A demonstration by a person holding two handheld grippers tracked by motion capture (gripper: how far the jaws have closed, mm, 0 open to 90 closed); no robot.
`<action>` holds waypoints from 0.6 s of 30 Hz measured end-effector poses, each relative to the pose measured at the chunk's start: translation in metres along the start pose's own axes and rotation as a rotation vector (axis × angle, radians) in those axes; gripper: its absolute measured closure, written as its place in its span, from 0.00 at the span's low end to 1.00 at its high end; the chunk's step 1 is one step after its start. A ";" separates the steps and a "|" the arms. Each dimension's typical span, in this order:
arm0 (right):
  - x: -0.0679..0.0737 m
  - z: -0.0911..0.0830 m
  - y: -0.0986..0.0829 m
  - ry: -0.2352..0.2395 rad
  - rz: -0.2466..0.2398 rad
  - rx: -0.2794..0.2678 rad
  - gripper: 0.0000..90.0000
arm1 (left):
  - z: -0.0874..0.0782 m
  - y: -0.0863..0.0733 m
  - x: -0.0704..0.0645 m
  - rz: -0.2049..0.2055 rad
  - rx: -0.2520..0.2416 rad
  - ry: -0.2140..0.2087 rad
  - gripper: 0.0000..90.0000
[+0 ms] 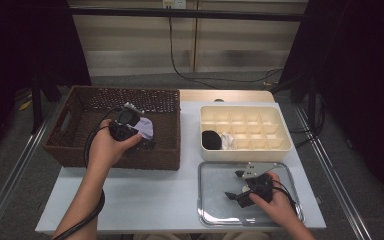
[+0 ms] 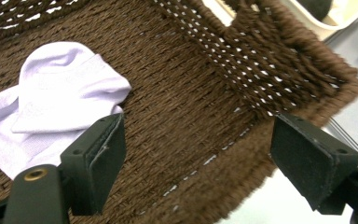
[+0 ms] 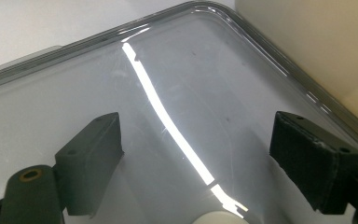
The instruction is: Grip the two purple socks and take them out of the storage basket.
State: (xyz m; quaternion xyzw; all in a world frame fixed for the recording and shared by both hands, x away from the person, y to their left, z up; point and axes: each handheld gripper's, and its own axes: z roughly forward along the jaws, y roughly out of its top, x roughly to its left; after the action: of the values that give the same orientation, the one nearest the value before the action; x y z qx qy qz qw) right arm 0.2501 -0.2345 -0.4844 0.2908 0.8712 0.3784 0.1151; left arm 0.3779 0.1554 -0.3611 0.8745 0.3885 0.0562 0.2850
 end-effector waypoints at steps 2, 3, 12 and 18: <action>0.000 0.000 0.000 0.000 -0.001 0.000 0.18 | 0.004 0.002 0.005 -0.014 0.004 -0.004 0.20; 0.000 0.000 0.000 -0.001 0.001 0.001 0.18 | 0.005 0.003 0.006 -0.017 0.005 -0.004 0.20; 0.000 0.000 0.000 0.000 0.000 0.000 0.18 | 0.017 0.011 0.020 -0.053 -0.008 -0.012 0.20; 0.000 0.000 0.000 -0.001 0.000 0.000 0.18 | 0.023 0.016 0.025 -0.073 -0.015 0.006 0.20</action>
State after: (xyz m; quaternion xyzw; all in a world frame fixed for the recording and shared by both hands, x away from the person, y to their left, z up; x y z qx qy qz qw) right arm 0.2500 -0.2345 -0.4844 0.2911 0.8711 0.3783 0.1153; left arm 0.4126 0.1538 -0.3743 0.8573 0.4206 0.0515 0.2923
